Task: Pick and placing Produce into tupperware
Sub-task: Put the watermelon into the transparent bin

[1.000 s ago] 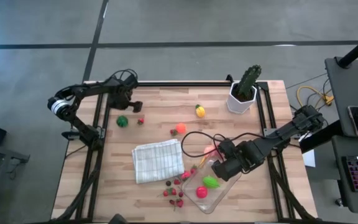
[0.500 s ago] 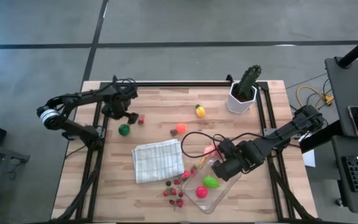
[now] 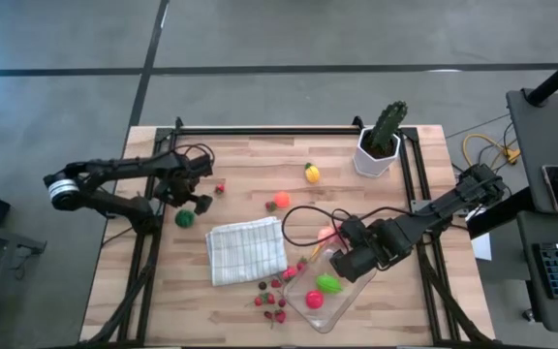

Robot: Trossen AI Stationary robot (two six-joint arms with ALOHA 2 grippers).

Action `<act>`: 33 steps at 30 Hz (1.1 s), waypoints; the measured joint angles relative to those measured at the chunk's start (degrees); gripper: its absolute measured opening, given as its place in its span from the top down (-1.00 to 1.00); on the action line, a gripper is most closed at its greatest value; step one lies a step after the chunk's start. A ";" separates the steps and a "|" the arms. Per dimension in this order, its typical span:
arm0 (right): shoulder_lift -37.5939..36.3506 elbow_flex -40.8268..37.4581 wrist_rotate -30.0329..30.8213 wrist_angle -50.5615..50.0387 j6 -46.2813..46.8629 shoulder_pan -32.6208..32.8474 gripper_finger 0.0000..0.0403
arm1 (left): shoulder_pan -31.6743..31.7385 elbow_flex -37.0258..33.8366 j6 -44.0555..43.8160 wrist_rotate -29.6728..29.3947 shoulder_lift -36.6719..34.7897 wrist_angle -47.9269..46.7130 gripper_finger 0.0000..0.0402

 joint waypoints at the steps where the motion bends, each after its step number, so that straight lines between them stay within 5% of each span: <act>1: 0.00 0.00 -0.01 0.04 0.01 0.00 -0.84 | -0.74 -0.06 -0.49 0.94 -0.42 -0.12 -0.95; 13: 0.00 0.00 -0.07 0.19 -0.32 0.00 -0.84 | -13.81 -0.22 -10.19 4.73 -1.29 0.47 -0.95; 23: 0.00 0.00 -0.20 0.17 -4.27 -0.39 -0.84 | -22.09 2.15 12.77 10.84 0.92 -5.05 -0.95; 33: 0.00 0.00 -0.20 0.15 -4.68 -0.39 -0.84 | -34.32 9.32 12.91 12.82 1.25 -8.97 -0.95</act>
